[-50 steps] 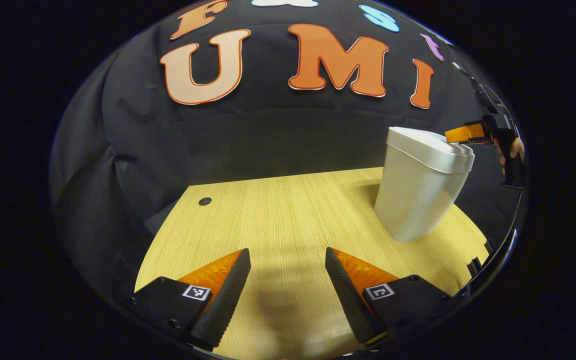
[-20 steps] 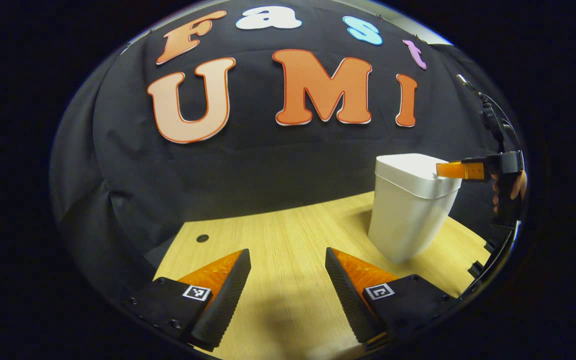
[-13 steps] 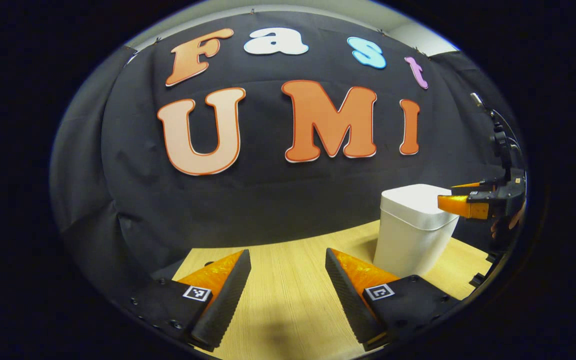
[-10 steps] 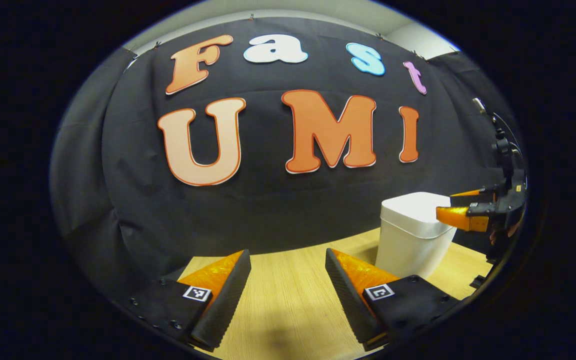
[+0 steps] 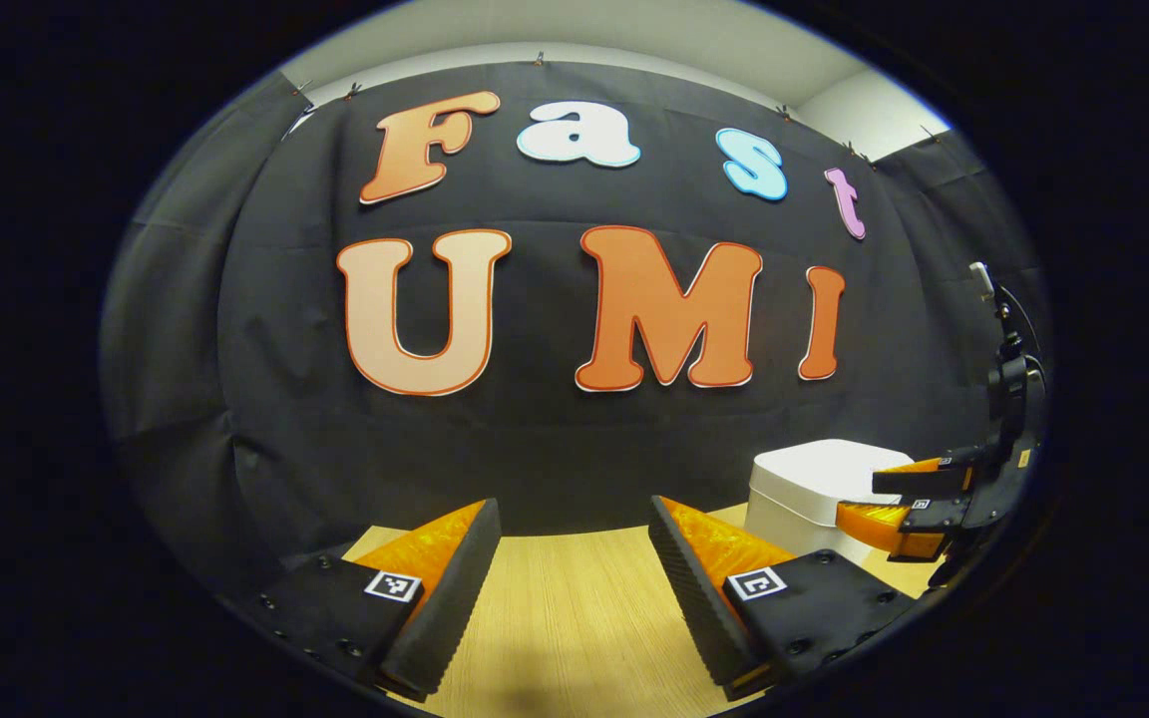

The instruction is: Press the lid of the desktop garbage bin to open it, pick up the crumpled paper on the desktop and throw it into the bin, then pick up the pop can on the desktop and drop it into the bin, and finally close the garbage bin lid.

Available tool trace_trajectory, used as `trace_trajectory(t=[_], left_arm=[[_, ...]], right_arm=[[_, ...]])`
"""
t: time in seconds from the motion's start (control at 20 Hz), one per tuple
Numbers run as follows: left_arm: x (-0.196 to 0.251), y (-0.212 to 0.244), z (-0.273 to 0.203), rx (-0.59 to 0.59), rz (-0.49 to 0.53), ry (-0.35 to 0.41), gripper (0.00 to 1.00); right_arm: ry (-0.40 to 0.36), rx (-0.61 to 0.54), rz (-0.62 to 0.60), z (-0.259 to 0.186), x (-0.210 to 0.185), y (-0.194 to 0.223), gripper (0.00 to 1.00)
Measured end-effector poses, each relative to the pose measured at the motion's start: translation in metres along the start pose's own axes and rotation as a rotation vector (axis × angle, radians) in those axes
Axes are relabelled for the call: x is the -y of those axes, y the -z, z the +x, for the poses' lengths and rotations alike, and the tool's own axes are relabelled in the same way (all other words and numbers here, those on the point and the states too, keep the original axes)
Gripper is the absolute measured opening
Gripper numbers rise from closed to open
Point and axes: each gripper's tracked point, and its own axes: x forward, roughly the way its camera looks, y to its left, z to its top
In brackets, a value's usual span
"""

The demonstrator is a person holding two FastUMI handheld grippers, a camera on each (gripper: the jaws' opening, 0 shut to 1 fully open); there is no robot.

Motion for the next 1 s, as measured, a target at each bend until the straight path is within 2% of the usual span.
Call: trace_trajectory(t=[0.15,0.45,1.0], left_arm=[[-0.007,0.01,0.0,-0.018,-0.024,-0.024,0.96],[-0.014,0.006,0.0,-0.003,0.022,-0.054,0.96],[-0.021,0.004,0.004,0.013,0.044,-0.064,0.96]], right_arm=[[-0.011,-0.014,0.009,0.0,-0.005,0.006,0.81],[-0.016,-0.015,0.023,0.002,-0.008,0.005,0.82],[-0.025,-0.009,0.04,0.007,-0.015,0.001,0.81]])
